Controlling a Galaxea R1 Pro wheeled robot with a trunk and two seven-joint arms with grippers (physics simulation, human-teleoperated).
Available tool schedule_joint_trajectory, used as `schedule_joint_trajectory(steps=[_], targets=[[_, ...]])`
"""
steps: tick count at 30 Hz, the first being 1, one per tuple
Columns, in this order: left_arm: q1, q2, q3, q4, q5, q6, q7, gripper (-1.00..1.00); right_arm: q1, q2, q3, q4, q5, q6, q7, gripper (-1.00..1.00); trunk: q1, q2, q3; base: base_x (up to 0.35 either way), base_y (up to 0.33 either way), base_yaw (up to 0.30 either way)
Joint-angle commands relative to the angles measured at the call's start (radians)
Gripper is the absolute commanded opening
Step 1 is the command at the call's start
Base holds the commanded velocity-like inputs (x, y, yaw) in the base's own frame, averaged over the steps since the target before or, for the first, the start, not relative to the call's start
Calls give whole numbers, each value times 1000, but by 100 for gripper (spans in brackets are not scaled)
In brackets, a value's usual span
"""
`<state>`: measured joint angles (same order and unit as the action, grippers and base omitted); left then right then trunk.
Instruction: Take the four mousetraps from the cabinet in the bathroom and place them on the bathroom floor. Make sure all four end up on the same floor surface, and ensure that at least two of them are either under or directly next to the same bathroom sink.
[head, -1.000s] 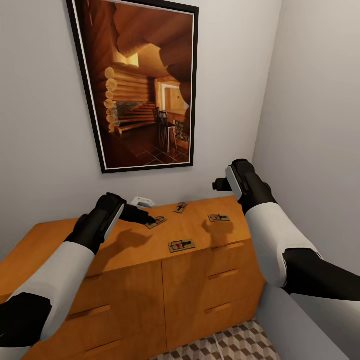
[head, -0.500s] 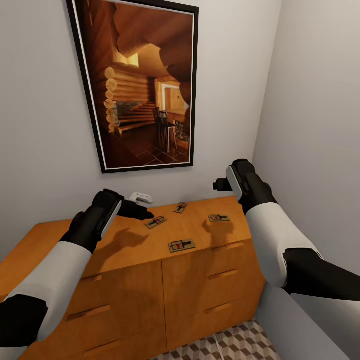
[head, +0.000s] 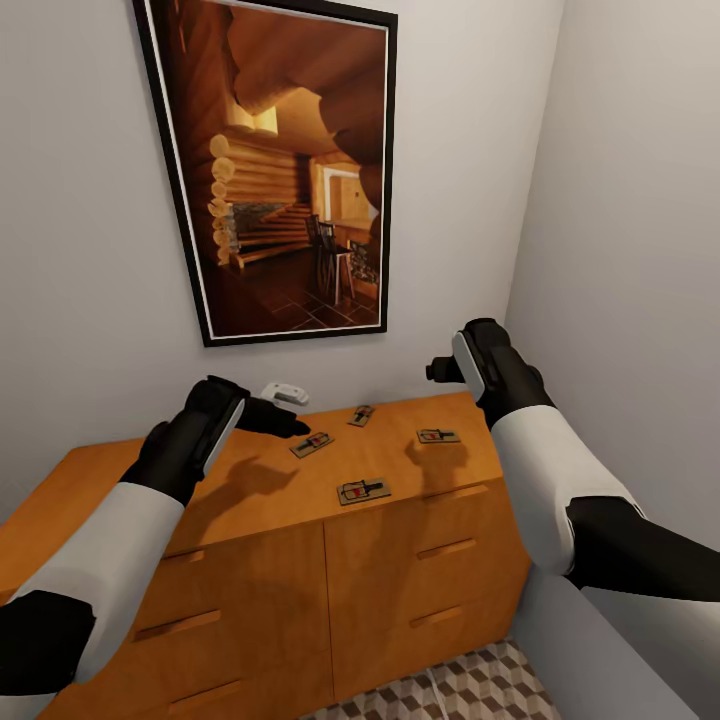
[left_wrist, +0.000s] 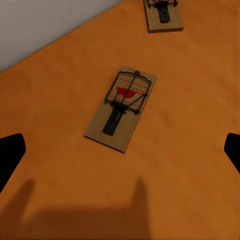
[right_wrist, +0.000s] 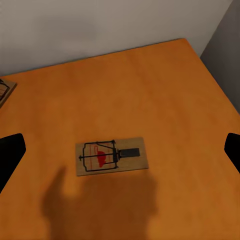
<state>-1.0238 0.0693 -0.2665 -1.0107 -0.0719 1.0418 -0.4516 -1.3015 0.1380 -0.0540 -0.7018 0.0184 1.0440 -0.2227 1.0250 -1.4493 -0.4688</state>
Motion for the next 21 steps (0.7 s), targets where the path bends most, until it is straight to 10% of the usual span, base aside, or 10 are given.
schedule_joint_trajectory(steps=[1, 21], targets=[[-1, 0, -2, 1, -7, 2, -7, 100, -1, 2, -4, -1, 2, 3, -1, 100, 0, -1, -1, 0, 0, 0], [-1, -15, 2, -9, -10, -9, 35, 100, -1, 3, -4, -1, 2, 3, -4, 100, 0, -1, -1, 0, 0, 0]])
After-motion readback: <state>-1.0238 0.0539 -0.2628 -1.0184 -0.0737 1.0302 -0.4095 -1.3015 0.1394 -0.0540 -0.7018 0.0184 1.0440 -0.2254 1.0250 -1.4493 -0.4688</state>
